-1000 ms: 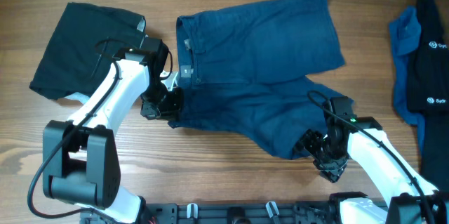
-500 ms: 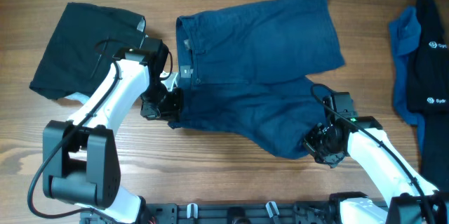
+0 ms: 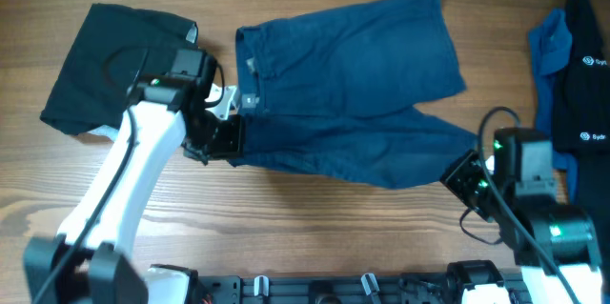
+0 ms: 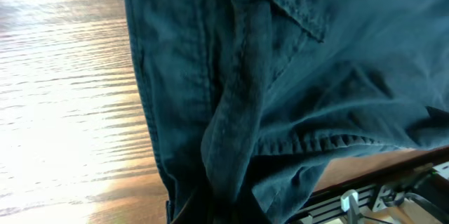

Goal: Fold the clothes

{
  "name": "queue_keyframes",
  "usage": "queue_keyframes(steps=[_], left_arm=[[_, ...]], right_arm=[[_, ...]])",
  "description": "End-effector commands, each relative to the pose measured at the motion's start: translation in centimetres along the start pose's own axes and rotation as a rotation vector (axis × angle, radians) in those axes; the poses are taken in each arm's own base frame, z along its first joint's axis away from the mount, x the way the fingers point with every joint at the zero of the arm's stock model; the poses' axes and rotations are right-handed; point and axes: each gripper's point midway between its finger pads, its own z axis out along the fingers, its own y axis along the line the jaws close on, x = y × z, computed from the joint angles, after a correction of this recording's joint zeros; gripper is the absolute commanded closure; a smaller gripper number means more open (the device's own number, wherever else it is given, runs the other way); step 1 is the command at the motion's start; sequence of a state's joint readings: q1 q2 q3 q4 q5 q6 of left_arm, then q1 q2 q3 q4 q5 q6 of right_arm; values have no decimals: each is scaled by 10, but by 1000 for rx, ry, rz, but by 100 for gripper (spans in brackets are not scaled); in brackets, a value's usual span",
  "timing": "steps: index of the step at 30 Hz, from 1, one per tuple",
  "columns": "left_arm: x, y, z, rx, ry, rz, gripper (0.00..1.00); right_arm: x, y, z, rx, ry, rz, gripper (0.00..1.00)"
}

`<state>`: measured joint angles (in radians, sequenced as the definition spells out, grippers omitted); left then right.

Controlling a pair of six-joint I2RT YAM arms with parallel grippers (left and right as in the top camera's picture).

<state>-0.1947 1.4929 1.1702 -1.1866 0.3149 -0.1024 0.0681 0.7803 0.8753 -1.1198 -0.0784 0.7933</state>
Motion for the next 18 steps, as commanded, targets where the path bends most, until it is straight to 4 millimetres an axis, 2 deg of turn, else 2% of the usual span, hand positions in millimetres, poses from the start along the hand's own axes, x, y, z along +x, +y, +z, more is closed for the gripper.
queue_keyframes(steps=[1,4,8,10,12,14,15,18], left_arm=[[11,2,-15,-30,-16,13,96],[25,7,-14,-55,43,-6,96],[25,6,-14,-50,45,-15,96],[21,5,-15,-47,22,-14,96],[11,1,-21,-35,-45,-7,96],[-4,-3,-28,-19,-128,-8,96],[-18,-7,-32,-6,-199,-5,96],[-44,-13,-38,14,-305,28,96]], right_arm=[[-10,-6,-9,38,-56,-14,96],[-12,-12,-7,78,-64,-32,96],[-22,-1,-7,40,-101,-82,96],[-39,21,-14,-41,-172,-172,96],[-64,48,-27,-129,-275,-175,96],[-82,66,-30,-179,-330,-174,96],[-97,81,-25,-206,-361,-176,96],[-120,105,-2,-245,-384,-195,96]])
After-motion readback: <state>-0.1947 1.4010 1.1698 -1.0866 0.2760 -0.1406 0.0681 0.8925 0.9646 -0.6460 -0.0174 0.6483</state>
